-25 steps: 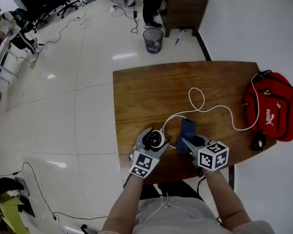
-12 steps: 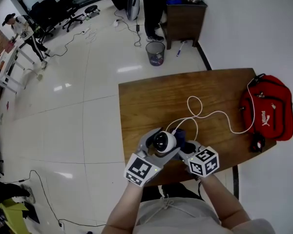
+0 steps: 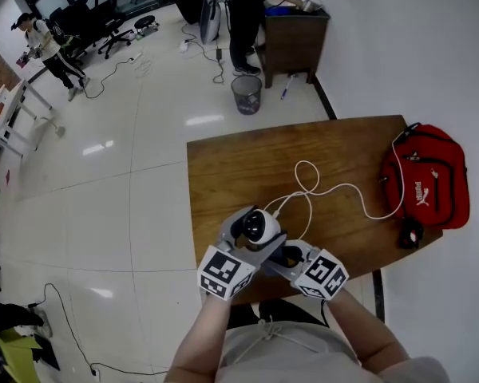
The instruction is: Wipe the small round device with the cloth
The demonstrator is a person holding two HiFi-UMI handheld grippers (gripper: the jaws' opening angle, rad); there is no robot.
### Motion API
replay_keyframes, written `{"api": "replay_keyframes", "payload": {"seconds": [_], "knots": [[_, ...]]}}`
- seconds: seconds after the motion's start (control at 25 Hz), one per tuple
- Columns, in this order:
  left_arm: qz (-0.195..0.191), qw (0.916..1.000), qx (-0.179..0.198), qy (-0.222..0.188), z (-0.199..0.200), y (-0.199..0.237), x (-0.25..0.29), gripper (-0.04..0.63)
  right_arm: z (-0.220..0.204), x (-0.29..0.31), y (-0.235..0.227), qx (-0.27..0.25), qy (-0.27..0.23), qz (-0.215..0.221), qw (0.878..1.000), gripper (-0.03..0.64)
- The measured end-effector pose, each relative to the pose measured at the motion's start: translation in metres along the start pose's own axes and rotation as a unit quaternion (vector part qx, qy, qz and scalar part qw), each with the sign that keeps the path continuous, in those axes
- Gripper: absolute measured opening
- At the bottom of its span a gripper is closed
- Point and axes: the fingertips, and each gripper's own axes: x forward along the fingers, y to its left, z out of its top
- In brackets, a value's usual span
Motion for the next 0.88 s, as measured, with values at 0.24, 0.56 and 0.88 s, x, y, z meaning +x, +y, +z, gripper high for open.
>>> {"api": "replay_keyframes", "payload": {"seconds": [0.24, 0.56, 0.88], "knots": [[-0.005, 1.0, -0.004, 0.004, -0.001, -0.007, 0.007, 0.367, -0.02, 0.005, 0.015, 0.015, 0.016, 0.031, 0.999, 0.106], [-0.026, 0.9996, 0.01, -0.003, 0.027, -0.026, 0.002, 0.367, 0.027, -0.006, -0.032, 0.035, -0.073, -0.041, 0.996, 0.106], [-0.03, 0.9995, 0.004, -0.007, 0.029, -0.021, -0.002, 0.367, 0.032, 0.0, -0.001, 0.003, -0.094, 0.003, 0.996, 0.106]]}}
